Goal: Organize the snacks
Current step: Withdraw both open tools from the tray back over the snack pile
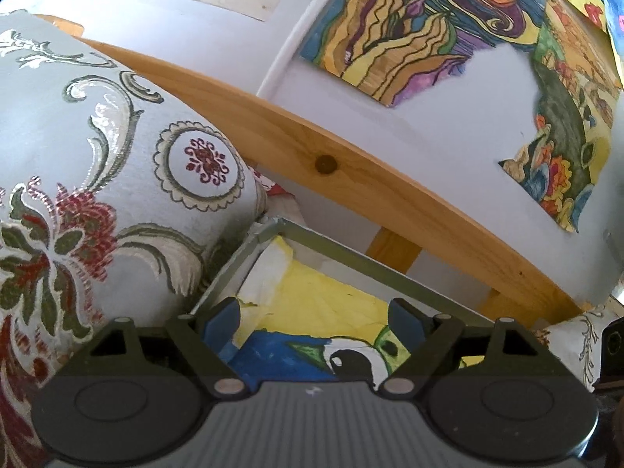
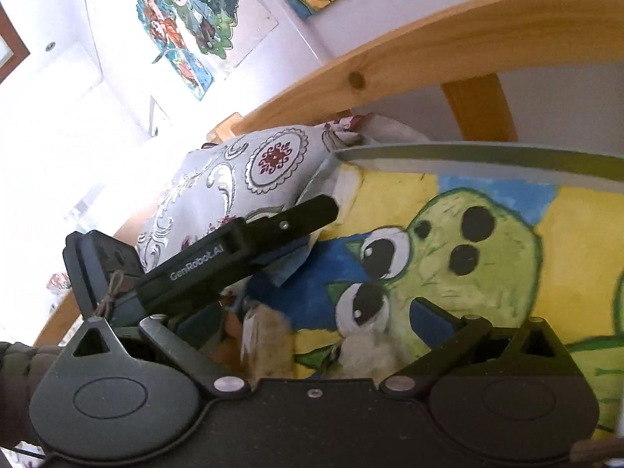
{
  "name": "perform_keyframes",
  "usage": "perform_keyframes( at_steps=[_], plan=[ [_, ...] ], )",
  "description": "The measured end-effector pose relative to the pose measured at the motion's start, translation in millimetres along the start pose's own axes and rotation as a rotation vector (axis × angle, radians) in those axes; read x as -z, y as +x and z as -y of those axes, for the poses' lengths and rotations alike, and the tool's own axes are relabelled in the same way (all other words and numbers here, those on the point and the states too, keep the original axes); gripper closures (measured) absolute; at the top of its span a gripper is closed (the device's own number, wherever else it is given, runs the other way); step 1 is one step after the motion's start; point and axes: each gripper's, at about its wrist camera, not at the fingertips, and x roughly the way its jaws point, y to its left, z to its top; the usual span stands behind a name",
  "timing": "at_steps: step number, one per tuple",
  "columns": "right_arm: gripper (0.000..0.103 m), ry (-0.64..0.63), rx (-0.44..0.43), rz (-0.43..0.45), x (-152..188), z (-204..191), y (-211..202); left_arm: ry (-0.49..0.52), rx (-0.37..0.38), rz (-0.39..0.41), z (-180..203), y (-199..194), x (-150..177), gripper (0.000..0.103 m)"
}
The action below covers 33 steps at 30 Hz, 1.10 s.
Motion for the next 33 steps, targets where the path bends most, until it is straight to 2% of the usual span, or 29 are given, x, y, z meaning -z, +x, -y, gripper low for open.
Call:
perform_keyframes(
  at_steps=[3,7,12,15,19,22,24,28,33],
  plan=[
    [0.001,-0.009,-0.007,-0.003,3.5,-1.2,1.3,-0.004,0.003,0.003,-0.3,-0.6,0.5,0.016],
    [0.001,-0.005,-0.071,-0.011,5.7,-0.5,5.7,-0.011,-0.002,0.004,-0.6,-0.3,0.2,0.016],
    [0.001,-0.023,-0.055,0.012,11.1,-5.1,7.6,-0.009,-0.012,0.004,1.2,0.1,0.0,0.017],
    [0.001,0.03,-0.112,0.006,11.6,-2.9,7.9,-0.004,-0.022,0.003,2.7,0.0,0.4,0.017],
    [0.001,0.059,-0.116,-0.005,17.6,-13.0,7.9,-0.016,-0.012,0.008,0.5,-2.5,-0.5,0.017],
    [0.001,0.003,-0.111,0.044,29.0,-32.5,-9.0,-0.03,-0.002,0.017,-1.7,-4.6,-1.7,0.016],
    [0.0,0.013,-0.104,0.092,36.7,-41.9,-24.5,-0.039,-0.004,0.022,-1.7,-5.8,-3.5,0.016],
    [0.0,0.008,-0.085,0.142,53.6,-55.0,-46.5,-0.078,-0.009,0.042,-0.3,-13.6,-8.4,0.007],
    [0.001,0.002,-0.071,0.155,81.4,-69.4,-57.0,-0.031,-0.01,0.07,8.6,-40.3,-13.8,0.003]
  ],
)
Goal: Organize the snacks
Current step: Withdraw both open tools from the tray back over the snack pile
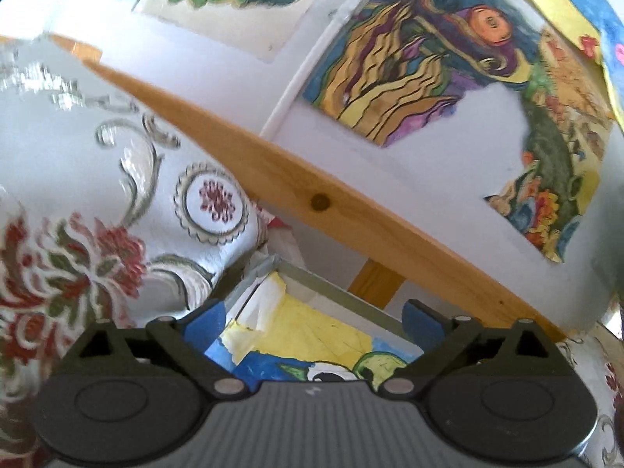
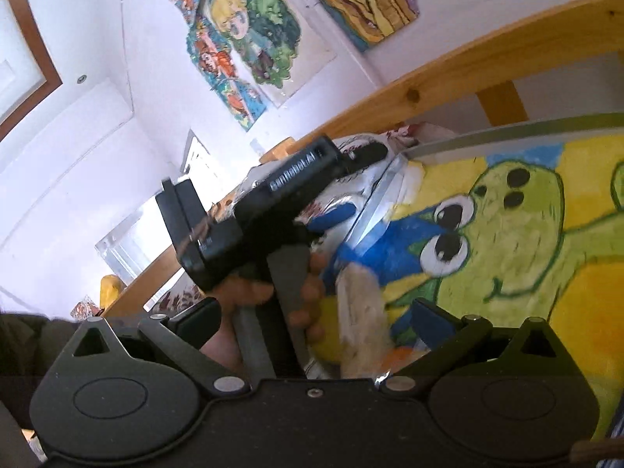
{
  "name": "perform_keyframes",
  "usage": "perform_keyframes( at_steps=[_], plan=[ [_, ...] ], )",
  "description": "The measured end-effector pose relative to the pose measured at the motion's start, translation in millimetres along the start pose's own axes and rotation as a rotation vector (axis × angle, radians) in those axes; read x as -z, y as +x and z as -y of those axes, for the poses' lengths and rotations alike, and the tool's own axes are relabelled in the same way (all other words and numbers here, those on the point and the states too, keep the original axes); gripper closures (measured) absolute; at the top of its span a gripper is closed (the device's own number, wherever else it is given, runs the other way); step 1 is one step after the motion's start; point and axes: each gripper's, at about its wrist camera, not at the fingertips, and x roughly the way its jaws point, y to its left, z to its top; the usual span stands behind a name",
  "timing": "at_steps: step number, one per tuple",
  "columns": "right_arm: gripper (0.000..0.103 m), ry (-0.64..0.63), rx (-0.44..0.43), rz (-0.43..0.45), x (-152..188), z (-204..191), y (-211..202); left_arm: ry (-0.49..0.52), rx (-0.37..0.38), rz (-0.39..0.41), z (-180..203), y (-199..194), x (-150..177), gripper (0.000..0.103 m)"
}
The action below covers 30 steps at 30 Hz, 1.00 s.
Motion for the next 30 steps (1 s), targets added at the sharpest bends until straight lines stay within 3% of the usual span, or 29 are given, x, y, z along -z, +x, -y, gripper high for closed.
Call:
perform_keyframes(
  at_steps=[14,22,30],
  plan=[
    [0.001,-0.172,0.147,0.101,58.2,-57.8,-50.6,0.093,-0.036,-0.04,-6.0,-106.2,24.6,0.001],
    [0.001,-0.203,0.218,0.127,97.7,-89.1,-69.8,0.184,-0.049,-0.122,-10.2,-163.9,54.5,0.001],
    [0.001,-0.204,0.341,0.155,136.4,-113.3,-86.2,0.241,-0.052,-0.151,-7.2,-209.3,77.5,0.001]
  ],
)
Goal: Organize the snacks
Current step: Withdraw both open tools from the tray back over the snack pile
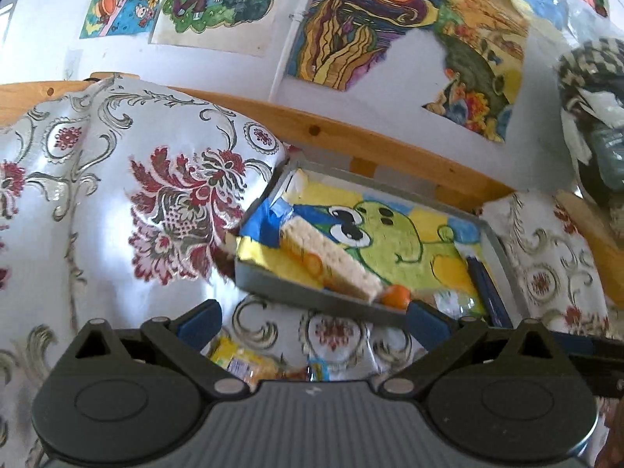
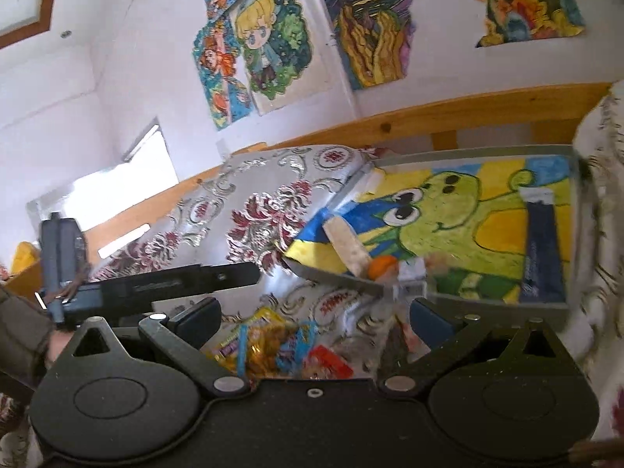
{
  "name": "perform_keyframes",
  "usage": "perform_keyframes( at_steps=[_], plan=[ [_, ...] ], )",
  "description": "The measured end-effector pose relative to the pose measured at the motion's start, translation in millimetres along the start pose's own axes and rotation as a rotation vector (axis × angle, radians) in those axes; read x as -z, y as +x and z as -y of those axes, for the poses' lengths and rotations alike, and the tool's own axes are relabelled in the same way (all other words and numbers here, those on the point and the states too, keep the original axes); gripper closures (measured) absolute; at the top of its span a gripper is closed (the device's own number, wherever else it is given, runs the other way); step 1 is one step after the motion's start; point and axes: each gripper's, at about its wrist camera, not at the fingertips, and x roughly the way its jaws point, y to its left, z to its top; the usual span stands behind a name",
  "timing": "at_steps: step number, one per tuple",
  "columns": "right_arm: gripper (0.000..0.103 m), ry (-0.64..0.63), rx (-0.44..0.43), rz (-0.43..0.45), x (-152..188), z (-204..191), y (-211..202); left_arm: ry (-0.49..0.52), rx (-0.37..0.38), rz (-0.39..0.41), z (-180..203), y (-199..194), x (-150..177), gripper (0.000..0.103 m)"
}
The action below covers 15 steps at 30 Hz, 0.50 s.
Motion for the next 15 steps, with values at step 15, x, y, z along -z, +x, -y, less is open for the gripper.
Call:
perform_keyframes(
  at_steps=[15],
  plan=[
    [0.001,-0.043,0.178,0.001,35.9,-32.5,-46.5,0.062,-0.025,-0.059,12.1,-60.7,38.4,0.001]
  ],
)
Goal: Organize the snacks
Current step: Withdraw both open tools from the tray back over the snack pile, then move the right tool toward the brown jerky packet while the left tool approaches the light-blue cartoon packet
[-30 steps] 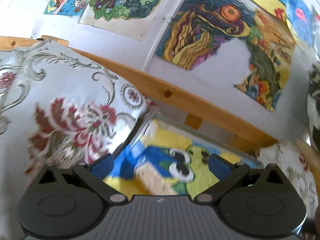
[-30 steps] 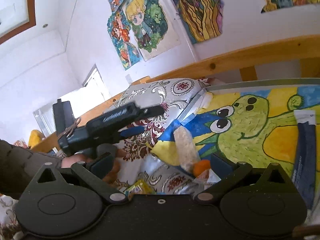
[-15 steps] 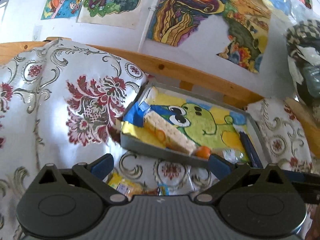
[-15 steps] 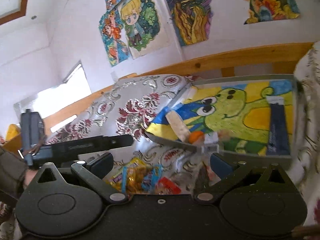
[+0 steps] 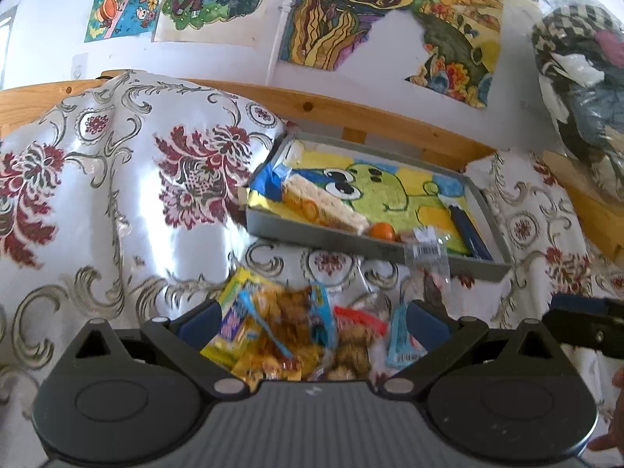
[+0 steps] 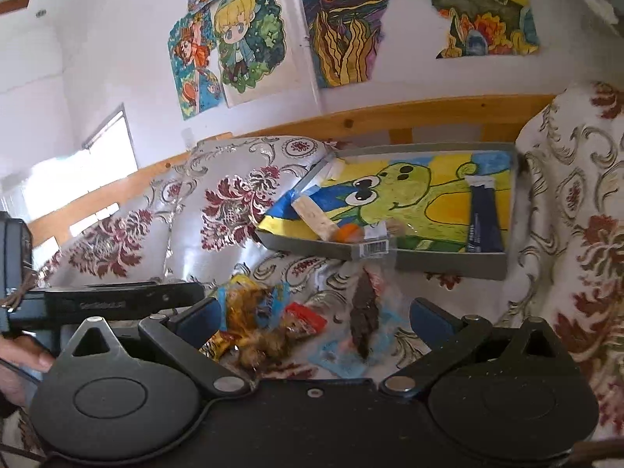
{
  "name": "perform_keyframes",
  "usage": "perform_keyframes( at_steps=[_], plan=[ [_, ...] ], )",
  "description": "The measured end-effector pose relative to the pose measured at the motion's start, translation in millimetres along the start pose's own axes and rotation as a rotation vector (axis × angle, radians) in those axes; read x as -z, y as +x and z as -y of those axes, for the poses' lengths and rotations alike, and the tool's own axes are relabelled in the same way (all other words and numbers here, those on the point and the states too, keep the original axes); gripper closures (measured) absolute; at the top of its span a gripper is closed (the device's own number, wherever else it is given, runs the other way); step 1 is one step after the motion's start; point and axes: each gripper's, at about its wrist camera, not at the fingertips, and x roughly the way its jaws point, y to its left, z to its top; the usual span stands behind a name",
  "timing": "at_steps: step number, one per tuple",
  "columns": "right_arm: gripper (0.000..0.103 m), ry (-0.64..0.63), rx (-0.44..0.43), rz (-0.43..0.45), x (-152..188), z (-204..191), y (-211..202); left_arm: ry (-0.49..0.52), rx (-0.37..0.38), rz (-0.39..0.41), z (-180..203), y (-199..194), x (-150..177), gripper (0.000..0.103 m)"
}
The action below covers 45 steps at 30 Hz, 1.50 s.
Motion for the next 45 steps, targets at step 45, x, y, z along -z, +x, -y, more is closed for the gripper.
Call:
perform_keyframes(
  at_steps=[45],
  plan=[
    [0.001,0.017,0.236,-0.169,38.4,-20.2,-6.6,0.146,-0.022,-0.143,22.7,-24.1,40.7,0.001]
  ],
)
